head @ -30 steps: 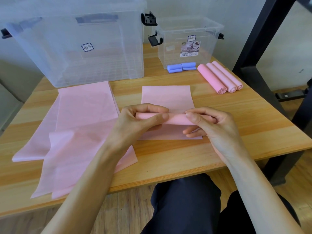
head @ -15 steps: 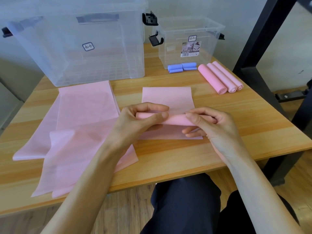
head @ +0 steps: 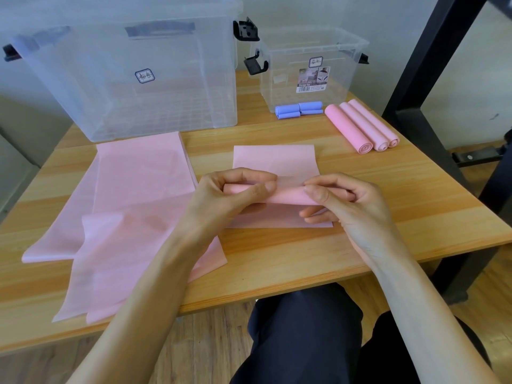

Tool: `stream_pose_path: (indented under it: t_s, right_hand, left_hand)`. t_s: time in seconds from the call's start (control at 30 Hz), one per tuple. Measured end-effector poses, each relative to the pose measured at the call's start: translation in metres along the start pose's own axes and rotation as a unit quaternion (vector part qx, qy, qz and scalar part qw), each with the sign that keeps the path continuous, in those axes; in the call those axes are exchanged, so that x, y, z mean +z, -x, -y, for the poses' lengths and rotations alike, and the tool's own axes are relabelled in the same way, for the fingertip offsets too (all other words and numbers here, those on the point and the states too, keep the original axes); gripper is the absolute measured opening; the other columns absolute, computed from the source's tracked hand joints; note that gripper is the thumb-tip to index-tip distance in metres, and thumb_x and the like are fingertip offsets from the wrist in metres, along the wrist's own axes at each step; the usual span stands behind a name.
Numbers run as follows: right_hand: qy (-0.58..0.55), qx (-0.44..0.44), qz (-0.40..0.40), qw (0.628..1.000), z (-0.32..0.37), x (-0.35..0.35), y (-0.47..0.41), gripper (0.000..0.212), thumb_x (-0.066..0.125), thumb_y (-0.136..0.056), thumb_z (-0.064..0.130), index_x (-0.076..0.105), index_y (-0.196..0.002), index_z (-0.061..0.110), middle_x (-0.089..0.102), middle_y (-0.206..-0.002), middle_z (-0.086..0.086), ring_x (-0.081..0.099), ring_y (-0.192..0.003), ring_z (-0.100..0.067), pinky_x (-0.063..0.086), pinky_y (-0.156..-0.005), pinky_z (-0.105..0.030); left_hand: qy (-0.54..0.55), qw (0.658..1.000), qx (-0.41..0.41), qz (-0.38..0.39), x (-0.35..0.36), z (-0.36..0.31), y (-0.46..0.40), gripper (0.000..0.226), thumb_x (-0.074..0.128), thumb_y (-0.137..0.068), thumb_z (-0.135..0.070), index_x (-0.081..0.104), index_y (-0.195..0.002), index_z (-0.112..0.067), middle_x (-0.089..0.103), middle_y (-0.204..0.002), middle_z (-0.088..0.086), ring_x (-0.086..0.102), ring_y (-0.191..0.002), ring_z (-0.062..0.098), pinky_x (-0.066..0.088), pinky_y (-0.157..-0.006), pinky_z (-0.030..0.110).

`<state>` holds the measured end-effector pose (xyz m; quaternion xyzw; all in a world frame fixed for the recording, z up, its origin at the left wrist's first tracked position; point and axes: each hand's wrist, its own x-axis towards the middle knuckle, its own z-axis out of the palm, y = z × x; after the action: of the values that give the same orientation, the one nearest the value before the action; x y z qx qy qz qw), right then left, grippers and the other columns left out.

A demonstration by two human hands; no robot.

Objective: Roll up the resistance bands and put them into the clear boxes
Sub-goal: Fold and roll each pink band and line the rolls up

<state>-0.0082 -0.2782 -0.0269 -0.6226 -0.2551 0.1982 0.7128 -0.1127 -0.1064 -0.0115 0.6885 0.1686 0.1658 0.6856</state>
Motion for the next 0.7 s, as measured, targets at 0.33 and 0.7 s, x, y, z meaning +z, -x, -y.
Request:
stream_pose_path:
  t_s: [0.33, 0.7]
  right_hand:
    - [0.000, 0.004, 0.026, 1.000, 0.0022, -0.0001, 0.0016, 0.029, 0.078, -0.069, 0.016, 0.073, -0.096, 0.006, 0.075, -0.085, -0.011, 0.073, -0.070, -0.025, 0.060, -0.063, -0.029]
    - [0.003, 0.016, 0.009, 1.000, 0.0026, 0.0001, 0.0017, 0.032, 0.077, -0.068, 0.029, 0.074, -0.092, 0.008, 0.074, -0.080, -0.011, 0.072, -0.063, -0.027, 0.061, -0.059, -0.031]
  left_hand:
    - [-0.016, 1.000, -0.007, -0.019, 0.0019, -0.0012, 0.0015, 0.024, 0.073, -0.073, -0.035, 0.078, -0.086, -0.015, 0.076, -0.084, -0.008, 0.069, -0.072, 0.007, 0.056, -0.059, 0.016]
    - [-0.004, 1.000, -0.005, 0.006, 0.0013, -0.0015, 0.0021, 0.019, 0.075, -0.070, -0.032, 0.080, -0.082, -0.019, 0.077, -0.093, -0.002, 0.071, -0.086, 0.011, 0.059, -0.072, 0.023]
